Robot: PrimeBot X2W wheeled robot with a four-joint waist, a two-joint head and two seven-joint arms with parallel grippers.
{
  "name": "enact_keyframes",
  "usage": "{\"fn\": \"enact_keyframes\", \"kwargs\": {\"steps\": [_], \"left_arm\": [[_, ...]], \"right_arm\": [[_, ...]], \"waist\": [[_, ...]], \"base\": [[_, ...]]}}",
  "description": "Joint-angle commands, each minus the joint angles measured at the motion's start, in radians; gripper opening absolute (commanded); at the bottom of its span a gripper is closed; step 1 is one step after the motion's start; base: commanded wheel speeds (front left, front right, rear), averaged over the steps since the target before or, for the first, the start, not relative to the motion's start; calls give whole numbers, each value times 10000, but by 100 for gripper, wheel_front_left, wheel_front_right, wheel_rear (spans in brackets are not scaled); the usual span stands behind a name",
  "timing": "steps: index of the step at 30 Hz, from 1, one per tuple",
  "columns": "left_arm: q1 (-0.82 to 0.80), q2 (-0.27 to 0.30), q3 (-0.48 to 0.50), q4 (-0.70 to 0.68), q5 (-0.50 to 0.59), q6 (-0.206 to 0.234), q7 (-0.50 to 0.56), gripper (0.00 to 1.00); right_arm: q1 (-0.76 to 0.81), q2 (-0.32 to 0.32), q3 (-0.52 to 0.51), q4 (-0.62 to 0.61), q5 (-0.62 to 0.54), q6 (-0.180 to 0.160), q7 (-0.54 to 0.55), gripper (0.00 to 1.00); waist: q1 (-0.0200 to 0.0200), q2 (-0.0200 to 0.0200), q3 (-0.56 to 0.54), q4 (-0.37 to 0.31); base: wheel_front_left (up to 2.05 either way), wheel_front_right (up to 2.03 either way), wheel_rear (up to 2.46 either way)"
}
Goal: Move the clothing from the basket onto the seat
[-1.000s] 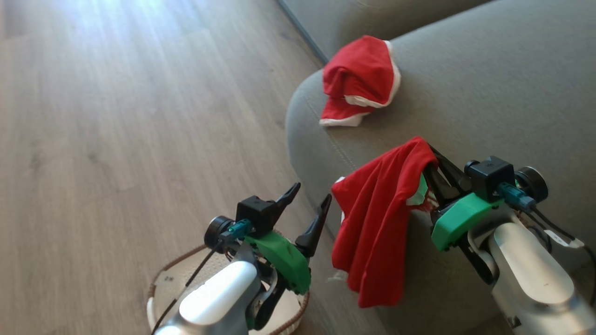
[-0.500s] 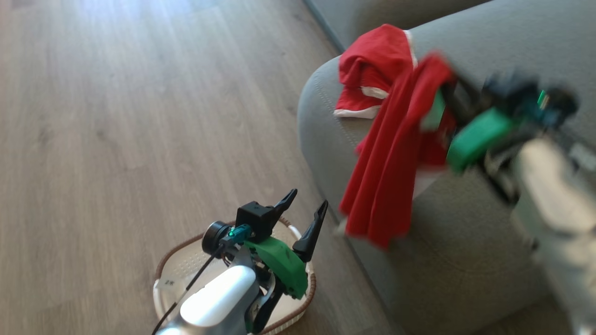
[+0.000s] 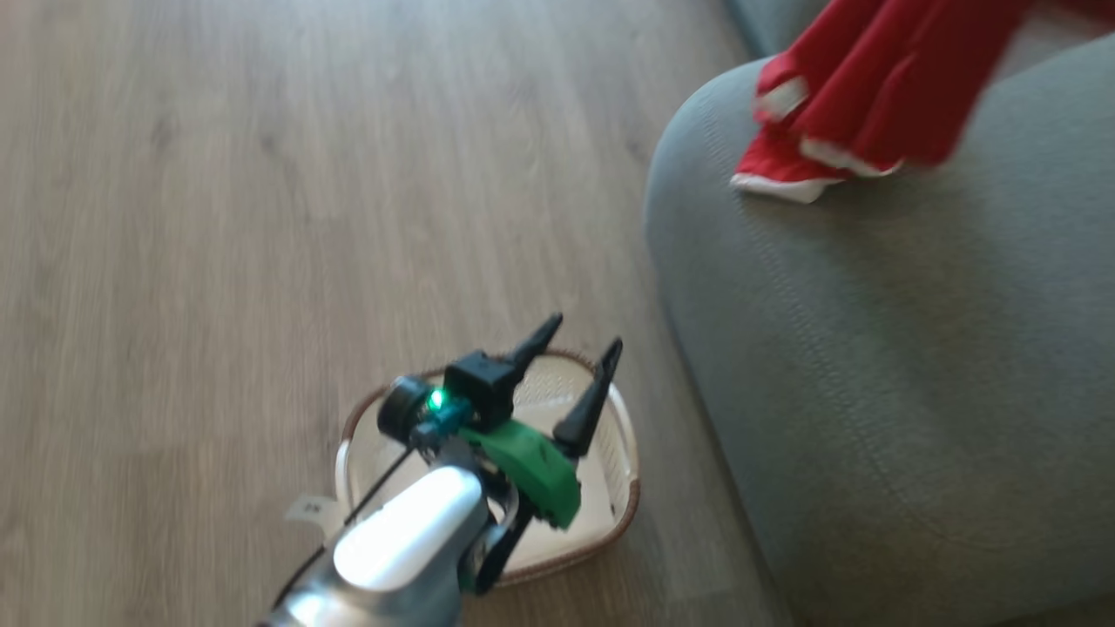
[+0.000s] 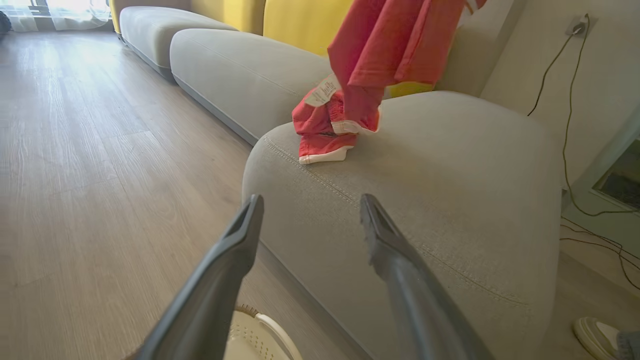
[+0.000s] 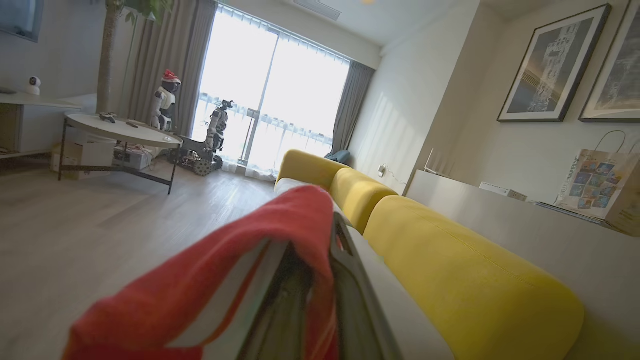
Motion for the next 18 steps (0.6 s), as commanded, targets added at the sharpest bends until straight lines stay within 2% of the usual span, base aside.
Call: {"fn": "enact_keyframes", "kwargs": {"steps": [1, 10, 18], "left_arm": [[-618, 178, 285, -335, 94, 77, -61, 100], [-1242, 379, 226, -1240, 383, 229, 129, 100], [-1534, 512, 27, -1934, 641, 355, 354, 100]], "right_arm": [[-591, -56, -122, -113, -46, -4, -22, 0], [-2354, -863, -1321, 1785, -1060, -4, -223, 0], [-1592, -900, -2790, 3467, -1756, -4, -1075, 0]], "waist": [[0, 0, 526, 451], [0, 0, 1701, 1304], [0, 0, 2467, 1725]], "base": [[0, 0, 0], [0, 0, 0], [0, 0, 0]]}}
